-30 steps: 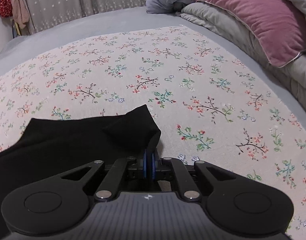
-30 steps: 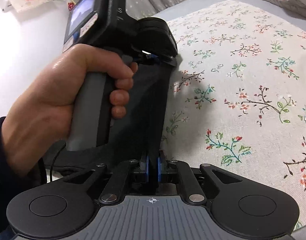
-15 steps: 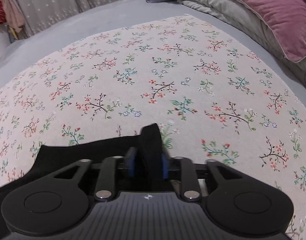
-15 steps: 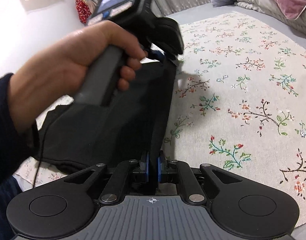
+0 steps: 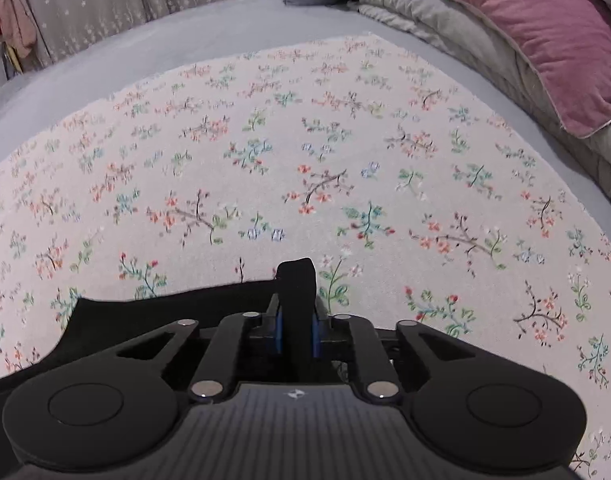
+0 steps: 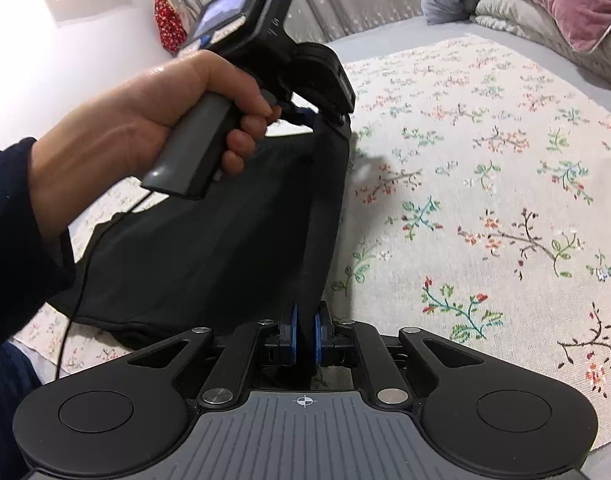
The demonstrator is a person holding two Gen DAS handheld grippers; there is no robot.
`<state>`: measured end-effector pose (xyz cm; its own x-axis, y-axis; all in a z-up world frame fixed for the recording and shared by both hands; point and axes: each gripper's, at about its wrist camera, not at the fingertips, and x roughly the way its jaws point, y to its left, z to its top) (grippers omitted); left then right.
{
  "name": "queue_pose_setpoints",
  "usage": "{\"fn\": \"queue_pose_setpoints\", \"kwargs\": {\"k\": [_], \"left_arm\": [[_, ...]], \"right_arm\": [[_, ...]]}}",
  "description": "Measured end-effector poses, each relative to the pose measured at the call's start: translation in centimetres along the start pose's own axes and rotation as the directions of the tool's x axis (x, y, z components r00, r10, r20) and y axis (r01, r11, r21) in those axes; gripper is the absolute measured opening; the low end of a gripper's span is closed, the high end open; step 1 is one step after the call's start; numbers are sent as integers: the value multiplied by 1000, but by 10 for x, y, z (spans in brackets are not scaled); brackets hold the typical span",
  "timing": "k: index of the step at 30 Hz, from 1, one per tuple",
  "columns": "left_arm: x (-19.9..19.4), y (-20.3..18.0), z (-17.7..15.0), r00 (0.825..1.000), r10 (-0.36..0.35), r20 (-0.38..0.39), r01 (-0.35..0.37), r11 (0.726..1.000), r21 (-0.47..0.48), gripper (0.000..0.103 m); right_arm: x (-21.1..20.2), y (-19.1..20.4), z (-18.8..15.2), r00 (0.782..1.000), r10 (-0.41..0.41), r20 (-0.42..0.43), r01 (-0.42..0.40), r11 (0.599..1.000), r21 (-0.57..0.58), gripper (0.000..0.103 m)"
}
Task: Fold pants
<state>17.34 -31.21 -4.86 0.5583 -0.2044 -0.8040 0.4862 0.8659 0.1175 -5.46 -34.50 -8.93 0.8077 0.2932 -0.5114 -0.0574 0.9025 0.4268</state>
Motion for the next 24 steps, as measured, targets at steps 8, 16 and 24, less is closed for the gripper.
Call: {"fn": "queue_pose_setpoints", "kwargs": {"k": [8,16,24], "left_arm": [[-27,25,7,995,-101,26,102,994,-49,21],[-73,105,2,969,-206,135,218,972,-87,21],[-107,225,-38,967,-148,206,189,962,-197,20]], "right_arm": [[-21,32,-1,995,28,95,-19,995,-94,8],[-18,106,4,981,17,192,38,959,-280,8],[25,206,3,975,124,187,-21,880,-474,8]]}}
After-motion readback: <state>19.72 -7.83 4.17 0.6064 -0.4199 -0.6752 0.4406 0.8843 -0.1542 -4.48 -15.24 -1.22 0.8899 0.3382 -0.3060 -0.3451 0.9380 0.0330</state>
